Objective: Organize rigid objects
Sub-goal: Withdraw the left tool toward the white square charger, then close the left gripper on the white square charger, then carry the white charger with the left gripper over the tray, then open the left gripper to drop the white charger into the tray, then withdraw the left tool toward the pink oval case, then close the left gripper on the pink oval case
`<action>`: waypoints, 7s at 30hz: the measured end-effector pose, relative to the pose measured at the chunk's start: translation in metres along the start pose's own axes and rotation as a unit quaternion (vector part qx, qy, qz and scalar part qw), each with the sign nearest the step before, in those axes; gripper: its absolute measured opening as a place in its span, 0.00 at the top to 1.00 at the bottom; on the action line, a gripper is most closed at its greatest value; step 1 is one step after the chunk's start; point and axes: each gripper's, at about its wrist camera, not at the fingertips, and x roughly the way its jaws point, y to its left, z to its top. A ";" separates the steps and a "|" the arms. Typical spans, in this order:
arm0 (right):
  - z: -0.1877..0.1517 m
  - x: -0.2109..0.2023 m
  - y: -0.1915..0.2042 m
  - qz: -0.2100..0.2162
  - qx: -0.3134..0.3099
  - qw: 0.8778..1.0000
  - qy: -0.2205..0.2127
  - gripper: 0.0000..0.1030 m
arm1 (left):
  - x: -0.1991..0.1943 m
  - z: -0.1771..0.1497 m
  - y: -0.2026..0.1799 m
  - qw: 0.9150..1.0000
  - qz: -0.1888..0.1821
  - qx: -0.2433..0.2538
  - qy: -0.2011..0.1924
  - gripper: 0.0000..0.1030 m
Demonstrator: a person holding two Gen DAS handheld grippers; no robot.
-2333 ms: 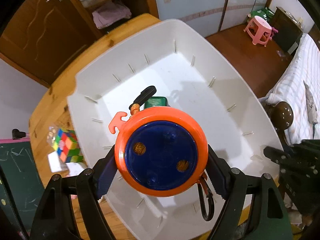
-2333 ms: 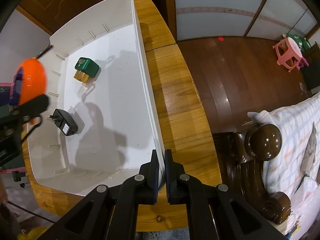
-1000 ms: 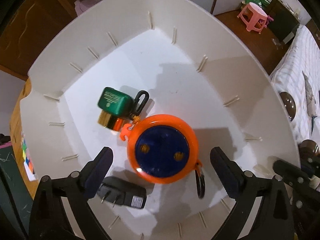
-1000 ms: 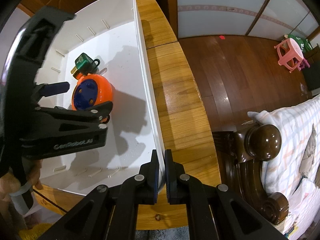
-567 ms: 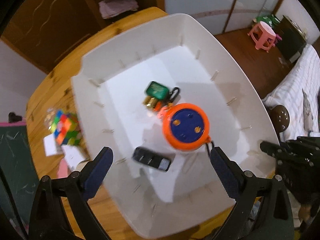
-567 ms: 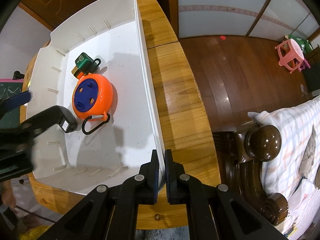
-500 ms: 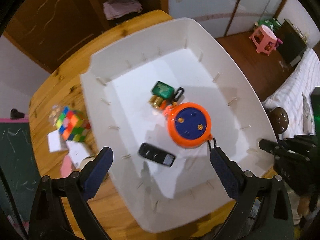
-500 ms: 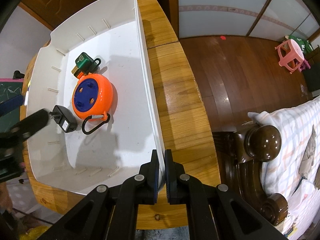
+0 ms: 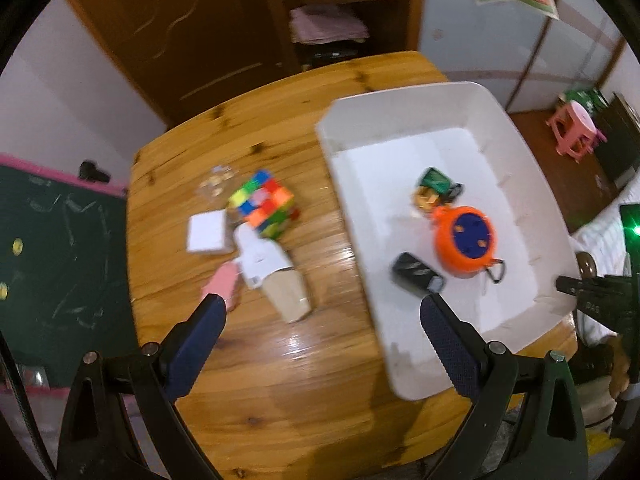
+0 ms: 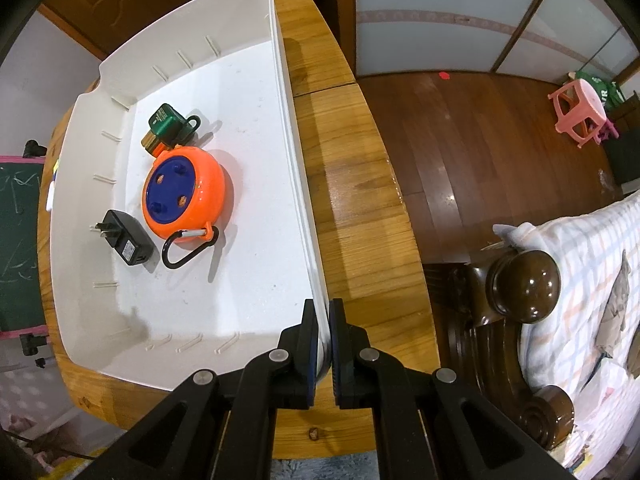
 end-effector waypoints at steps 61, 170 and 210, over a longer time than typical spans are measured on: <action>0.005 0.008 0.010 -0.071 0.084 0.994 0.025 0.88 | 0.209 0.036 0.169 0.989 -0.037 -0.111 0.094 0.20; 0.015 0.013 -0.017 0.058 -0.027 0.997 0.051 0.92 | 0.017 0.036 0.027 0.997 0.045 -0.059 0.033 0.12; 0.022 0.017 -0.002 -0.025 0.059 0.996 0.054 0.90 | 0.187 -0.023 0.147 0.985 -0.015 -0.082 0.153 0.19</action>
